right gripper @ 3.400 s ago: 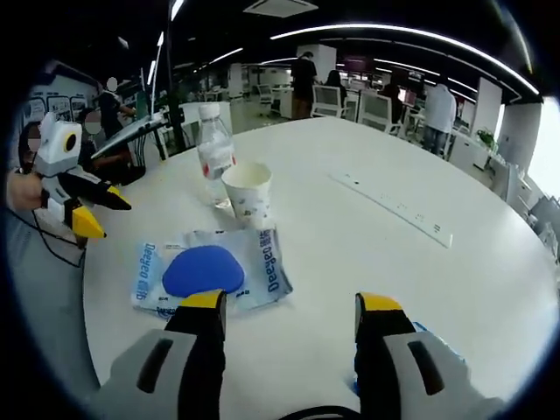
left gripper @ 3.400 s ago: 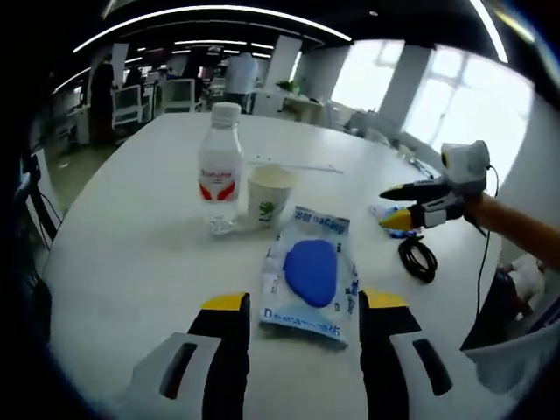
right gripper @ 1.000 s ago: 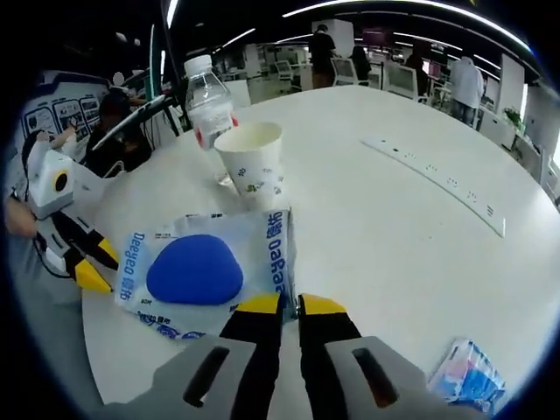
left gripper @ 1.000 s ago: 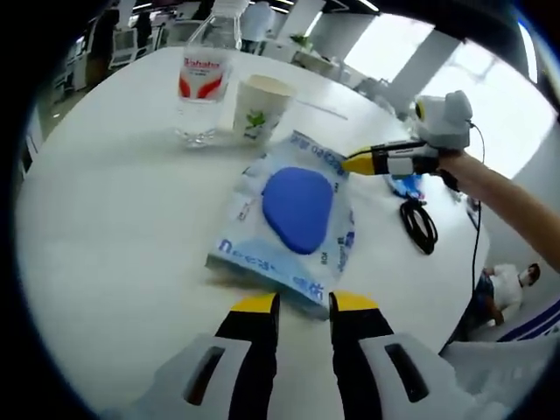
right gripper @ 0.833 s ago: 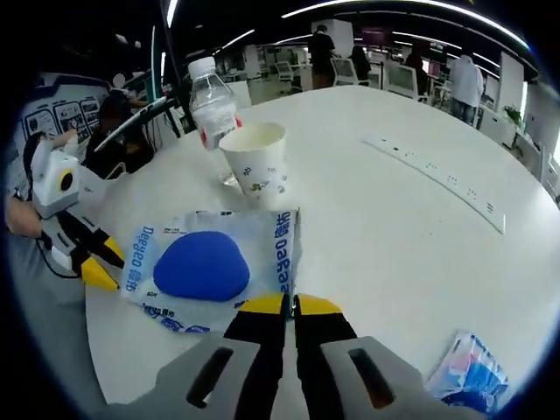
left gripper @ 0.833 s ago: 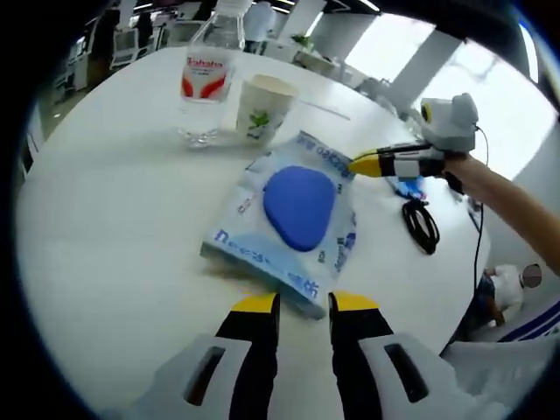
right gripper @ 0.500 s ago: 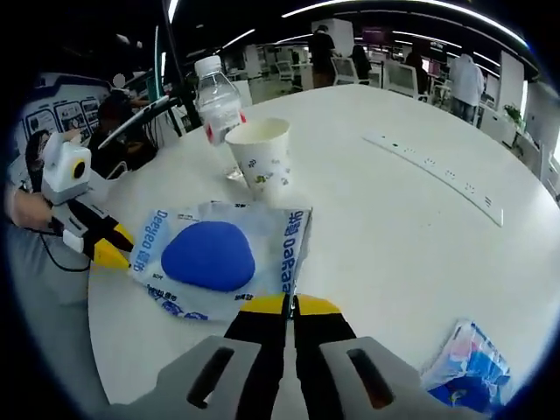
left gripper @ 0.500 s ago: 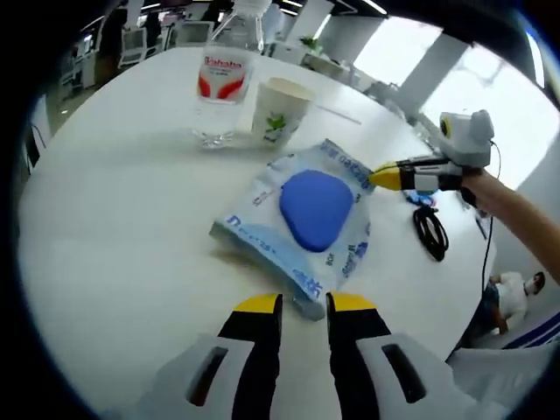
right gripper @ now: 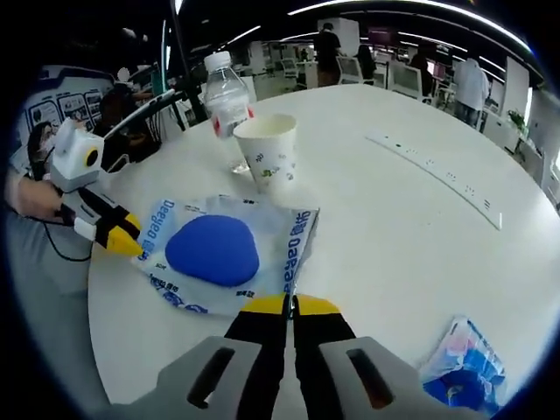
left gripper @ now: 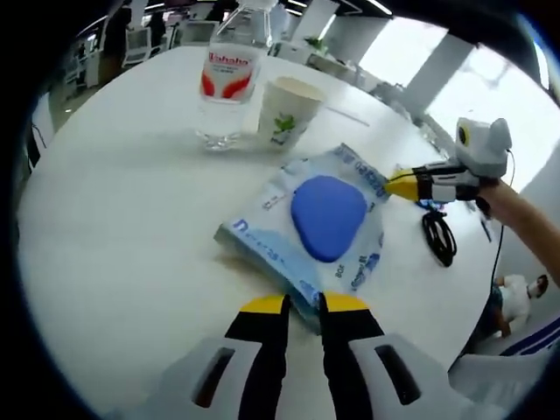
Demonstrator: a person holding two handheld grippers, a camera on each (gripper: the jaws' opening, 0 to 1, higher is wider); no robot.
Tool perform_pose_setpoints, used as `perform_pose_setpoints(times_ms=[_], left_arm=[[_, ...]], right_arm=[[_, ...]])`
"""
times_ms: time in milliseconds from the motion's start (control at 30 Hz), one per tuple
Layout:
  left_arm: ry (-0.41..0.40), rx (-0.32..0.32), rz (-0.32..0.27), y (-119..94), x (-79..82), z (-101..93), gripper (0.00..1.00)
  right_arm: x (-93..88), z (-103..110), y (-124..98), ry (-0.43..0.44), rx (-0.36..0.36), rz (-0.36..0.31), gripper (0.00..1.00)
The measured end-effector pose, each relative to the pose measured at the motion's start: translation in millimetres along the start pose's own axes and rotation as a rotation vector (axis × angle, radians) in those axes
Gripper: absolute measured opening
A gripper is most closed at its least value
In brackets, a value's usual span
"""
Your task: Arrange the tabletop items into an orderly group along one side of the table until the central work area is clear of visible clutter.
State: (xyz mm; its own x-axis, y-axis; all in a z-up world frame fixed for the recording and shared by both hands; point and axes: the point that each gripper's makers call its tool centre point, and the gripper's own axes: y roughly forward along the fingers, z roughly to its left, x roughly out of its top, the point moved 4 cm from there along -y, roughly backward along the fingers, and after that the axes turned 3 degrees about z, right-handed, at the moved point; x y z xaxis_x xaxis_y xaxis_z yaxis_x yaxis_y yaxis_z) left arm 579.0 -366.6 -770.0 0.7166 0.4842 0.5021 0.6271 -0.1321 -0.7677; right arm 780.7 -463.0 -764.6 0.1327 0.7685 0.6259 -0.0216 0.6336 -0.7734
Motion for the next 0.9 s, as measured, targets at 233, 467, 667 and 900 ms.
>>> perform_pose_setpoints(times_ms=[233,467,667,900], left_arm=[[-0.018,-0.004,-0.003,-1,-0.5,1.0,0.05],[-0.022,-0.008,-0.008,-2,3.1,0.9,0.0],[0.0,0.0,-0.016,-2,10.6,4.9,0.0],[0.026,-0.007,-0.028,3,23.5,6.2,0.0]], right_arm=[[-5.4,2,-2,0.01,-0.012,-0.005,0.0],[-10.5,4,-6,0.024,-0.021,-0.013,0.0],[-16.9,10,-14,0.038,-0.036,-0.025,0.0],[-23.6,12,-27,0.062,-0.076,-0.058,0.0]])
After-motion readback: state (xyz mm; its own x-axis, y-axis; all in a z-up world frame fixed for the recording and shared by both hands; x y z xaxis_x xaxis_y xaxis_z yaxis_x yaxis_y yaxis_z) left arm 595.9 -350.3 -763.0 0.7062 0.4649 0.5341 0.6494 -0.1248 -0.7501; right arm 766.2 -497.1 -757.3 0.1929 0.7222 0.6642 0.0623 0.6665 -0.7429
